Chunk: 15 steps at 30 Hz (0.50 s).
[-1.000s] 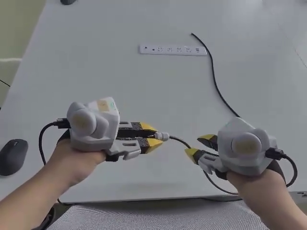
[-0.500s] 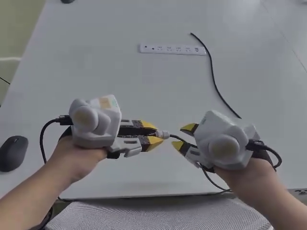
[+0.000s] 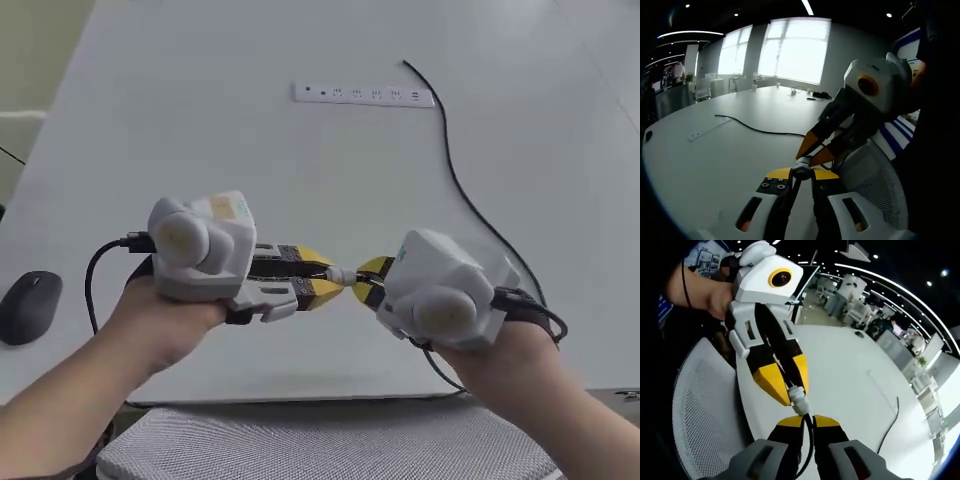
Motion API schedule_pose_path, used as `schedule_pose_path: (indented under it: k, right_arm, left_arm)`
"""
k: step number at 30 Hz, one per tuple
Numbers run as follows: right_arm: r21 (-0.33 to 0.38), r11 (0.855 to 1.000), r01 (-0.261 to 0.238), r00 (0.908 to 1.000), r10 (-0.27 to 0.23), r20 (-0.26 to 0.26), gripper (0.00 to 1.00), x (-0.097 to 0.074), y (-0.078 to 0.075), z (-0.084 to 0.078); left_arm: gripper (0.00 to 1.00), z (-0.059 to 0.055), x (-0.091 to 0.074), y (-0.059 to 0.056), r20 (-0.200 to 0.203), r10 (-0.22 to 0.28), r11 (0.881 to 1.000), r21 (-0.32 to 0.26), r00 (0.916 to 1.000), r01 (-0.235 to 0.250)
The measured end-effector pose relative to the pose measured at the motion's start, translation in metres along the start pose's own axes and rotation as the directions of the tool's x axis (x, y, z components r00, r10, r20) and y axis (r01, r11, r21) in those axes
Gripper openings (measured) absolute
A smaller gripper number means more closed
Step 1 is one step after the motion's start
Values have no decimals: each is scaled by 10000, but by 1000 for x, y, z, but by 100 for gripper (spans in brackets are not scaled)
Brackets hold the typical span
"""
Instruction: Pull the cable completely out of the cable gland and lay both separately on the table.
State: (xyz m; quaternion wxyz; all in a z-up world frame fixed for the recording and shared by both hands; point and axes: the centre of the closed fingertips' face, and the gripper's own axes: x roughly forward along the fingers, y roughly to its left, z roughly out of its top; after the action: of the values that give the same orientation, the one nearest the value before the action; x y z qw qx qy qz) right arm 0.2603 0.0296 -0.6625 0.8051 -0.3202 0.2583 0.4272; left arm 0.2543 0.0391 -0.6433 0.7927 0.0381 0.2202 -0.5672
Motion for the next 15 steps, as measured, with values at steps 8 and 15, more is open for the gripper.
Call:
schedule_pose_path:
  k: [8,15]
  right_arm:
    - [213,9998,66,9999,-68,74,1,-1,0,1]
    - [723,9972,193,9996,-205,168,1,-1,-1,0]
  left_arm:
    - [15,1,-1,-2,31,-49,10000,1,10000,49]
    - [15,1,-1,-3,57,-63,10000,46,10000,63]
